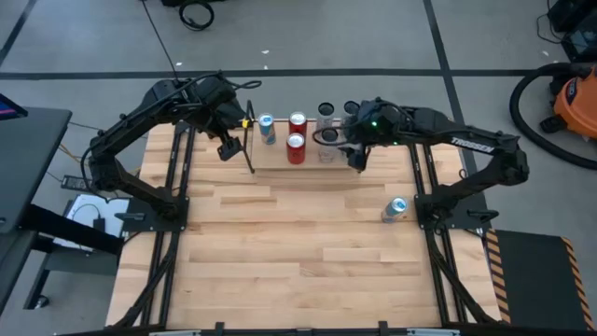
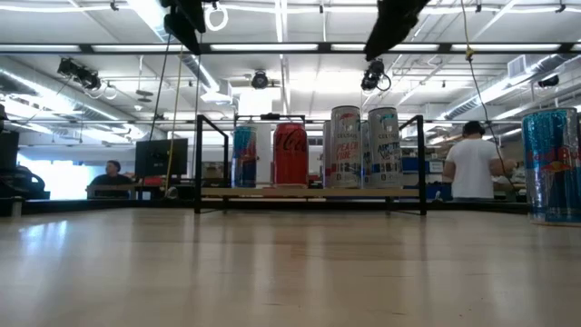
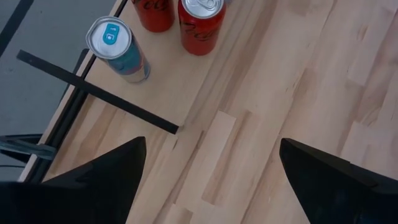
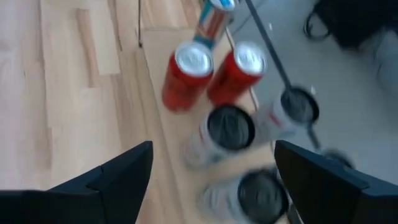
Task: Place canned beverage on shelf
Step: Put the blue soda can on the shelf aligned with the other blue soda can
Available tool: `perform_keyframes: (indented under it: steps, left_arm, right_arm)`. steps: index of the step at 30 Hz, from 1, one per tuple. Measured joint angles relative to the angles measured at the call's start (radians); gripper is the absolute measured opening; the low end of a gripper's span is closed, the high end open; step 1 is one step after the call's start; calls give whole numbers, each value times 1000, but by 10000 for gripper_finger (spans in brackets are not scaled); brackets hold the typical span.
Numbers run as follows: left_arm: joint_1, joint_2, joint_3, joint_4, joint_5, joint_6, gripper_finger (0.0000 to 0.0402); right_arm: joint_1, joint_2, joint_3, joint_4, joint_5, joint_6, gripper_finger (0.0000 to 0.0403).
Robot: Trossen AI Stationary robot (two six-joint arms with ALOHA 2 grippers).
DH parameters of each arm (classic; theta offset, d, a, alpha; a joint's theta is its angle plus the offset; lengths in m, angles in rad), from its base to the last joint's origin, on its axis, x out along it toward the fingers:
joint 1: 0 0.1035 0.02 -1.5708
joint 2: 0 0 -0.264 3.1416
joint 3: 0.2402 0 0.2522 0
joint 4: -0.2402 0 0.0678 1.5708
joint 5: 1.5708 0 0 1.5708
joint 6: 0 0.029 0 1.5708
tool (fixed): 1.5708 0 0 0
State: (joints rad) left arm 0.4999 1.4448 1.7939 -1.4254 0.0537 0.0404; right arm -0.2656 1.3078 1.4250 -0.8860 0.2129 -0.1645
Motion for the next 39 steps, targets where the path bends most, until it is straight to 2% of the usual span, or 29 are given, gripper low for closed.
perform_keyframes:
  steps: [7,13,19,31,39]
  left_arm:
    - [0,0,0,-2,0,-3,371]
    - [0,0,0,-6,0,-10,371]
    - [0,0,0,-31,0,-11,371]
    - [0,0,0,-53,0,-6,371]
    - [0,0,0,-53,0,-4,371]
  right_arm:
    - [23,-72,0,-269,-32,135,350]
    - [54,-103,0,-499,-87,293,350]
    - [117,-147,-11,-664,-99,480,350]
    - [263,-335,-231,-675,-103,824,350]
    - [400,-416,-318,-649,-86,998,350]
